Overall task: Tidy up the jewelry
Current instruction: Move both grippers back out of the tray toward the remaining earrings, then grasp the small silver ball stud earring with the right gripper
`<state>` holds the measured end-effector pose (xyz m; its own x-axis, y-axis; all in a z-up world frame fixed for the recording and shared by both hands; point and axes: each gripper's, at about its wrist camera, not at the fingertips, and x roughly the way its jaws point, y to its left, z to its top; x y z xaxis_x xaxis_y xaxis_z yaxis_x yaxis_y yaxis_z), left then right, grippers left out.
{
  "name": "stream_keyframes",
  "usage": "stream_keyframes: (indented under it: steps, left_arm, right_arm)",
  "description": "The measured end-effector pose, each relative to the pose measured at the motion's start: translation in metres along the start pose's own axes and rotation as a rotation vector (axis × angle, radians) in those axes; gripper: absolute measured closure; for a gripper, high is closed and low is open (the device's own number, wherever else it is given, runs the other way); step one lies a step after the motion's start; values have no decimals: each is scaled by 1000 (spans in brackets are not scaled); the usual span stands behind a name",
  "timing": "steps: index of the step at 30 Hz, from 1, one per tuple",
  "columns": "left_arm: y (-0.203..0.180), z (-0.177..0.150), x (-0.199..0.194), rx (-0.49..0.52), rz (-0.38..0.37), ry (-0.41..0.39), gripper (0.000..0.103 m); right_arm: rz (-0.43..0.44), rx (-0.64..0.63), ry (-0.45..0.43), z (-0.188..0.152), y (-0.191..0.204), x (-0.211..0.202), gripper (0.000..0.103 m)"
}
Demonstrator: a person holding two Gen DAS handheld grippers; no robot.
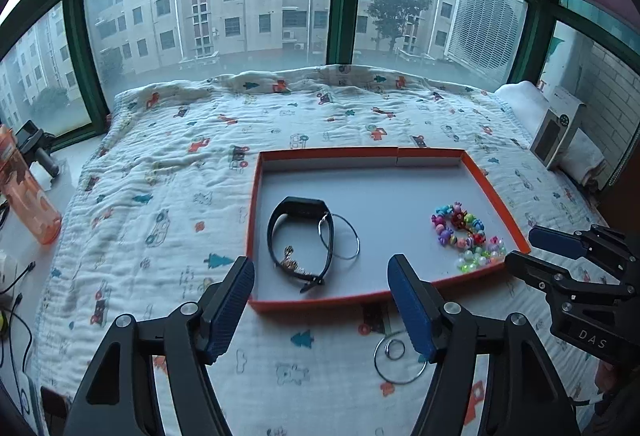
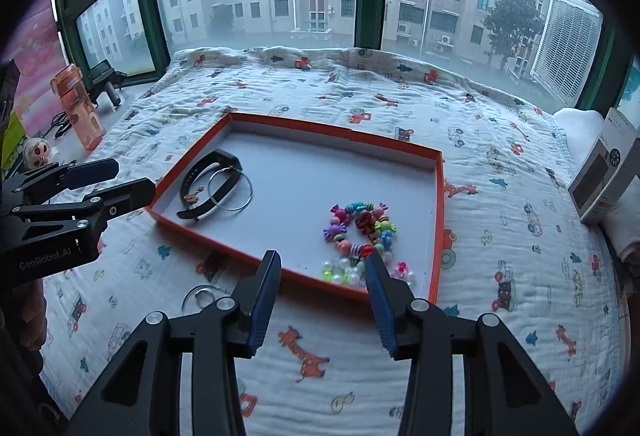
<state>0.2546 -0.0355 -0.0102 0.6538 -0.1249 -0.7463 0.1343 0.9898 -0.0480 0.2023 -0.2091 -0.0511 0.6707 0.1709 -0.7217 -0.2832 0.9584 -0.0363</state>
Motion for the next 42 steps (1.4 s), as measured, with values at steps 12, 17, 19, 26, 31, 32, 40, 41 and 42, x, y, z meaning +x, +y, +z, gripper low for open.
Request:
stream_keyframes:
  steps: [12,17,19,26,31,32,40,41,42]
  left_arm:
    - [4,-27,-45,-11,51,-38,19]
    - [9,-37,-54,-22,68,-43,18]
    - [11,-43,-56,-31,66,-37,18]
    - [15,-61,-58,-32,75,-15,18]
    - [21,-72,-57,-49,79,-3,18]
    - [23,-74,-56,-55,79,0,18]
    - [41,-86,-55,-85,81,4,18]
    - [43,-87,-55,-88,78,2,18]
    - [44,-88,-56,-89,76,0,18]
  right_arm:
    - [18,-15,-4,-26,15,-21,50]
    - [56,-12,13,-42,19,-27,50]
    - [81,-6,30,-49,20,-27,50]
    - [138,1,88,-74,29,-24,50]
    - [198,-8,130,-89,47,-19,50]
    - [202,-9,133,-92,51,-19,50]
    - [232,21,163,-112,79,-9,54]
    - [225,32,162,-112,80,-8,56]
    - [215,39,153,-112,81,-8,57]
